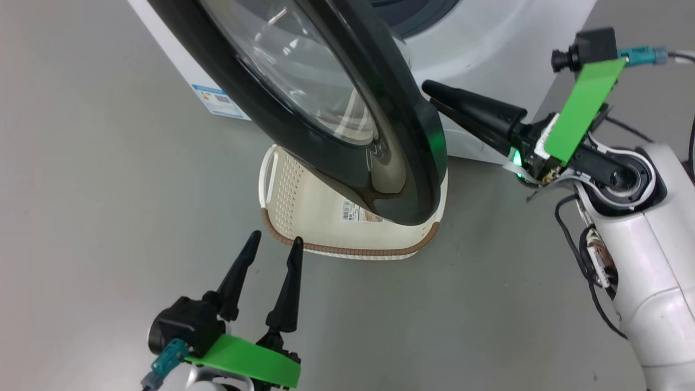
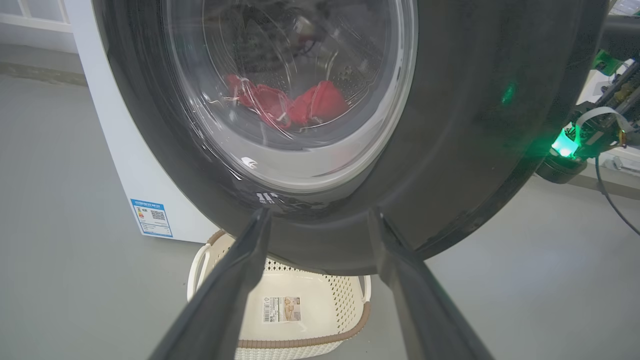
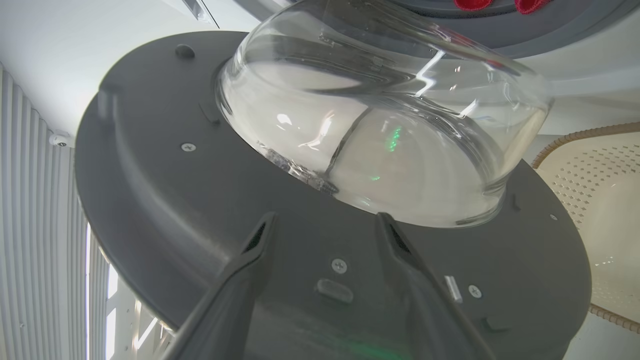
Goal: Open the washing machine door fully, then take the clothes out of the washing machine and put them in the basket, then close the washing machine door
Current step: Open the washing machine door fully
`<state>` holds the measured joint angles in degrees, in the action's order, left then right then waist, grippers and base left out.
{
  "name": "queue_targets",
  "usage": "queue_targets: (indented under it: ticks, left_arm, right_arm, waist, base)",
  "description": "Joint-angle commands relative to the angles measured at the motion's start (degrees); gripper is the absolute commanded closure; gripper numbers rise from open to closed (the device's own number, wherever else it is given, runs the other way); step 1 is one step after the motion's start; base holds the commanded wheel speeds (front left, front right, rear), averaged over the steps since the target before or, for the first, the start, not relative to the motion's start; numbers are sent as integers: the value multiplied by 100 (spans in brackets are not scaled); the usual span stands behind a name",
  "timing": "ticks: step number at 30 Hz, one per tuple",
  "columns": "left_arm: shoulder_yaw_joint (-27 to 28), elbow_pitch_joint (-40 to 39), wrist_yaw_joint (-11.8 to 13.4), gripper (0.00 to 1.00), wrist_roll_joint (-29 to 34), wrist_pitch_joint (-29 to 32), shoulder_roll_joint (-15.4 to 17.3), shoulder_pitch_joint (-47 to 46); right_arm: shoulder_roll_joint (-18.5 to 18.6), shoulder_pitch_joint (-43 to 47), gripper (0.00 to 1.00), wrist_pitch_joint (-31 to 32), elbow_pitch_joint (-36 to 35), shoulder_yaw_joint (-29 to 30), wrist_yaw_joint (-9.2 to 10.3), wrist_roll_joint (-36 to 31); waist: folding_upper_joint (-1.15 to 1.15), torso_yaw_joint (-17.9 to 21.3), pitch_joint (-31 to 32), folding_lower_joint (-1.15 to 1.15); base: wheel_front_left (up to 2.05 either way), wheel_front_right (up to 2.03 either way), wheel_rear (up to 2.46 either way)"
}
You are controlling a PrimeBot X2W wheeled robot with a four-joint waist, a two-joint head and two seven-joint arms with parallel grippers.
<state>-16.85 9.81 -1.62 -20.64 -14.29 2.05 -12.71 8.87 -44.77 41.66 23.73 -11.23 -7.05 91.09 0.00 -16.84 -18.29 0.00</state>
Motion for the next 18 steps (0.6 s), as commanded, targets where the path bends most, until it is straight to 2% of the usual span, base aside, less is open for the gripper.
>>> queue_targets:
  ticks: [1, 18]
  left_arm:
    - [224, -88, -49, 0, 84, -71, 83, 97]
    - [613, 11, -181, 0, 242, -71, 83, 336]
  right_arm:
    - [-86, 138, 0, -70, -135, 24, -44, -76]
    - [-2, 1428, 0, -625, -136, 306, -44, -154]
  waist:
    - [0, 61, 66, 0]
    - [0, 546, 404, 0]
  base:
    - [0, 0, 0]
    - [0, 0, 0]
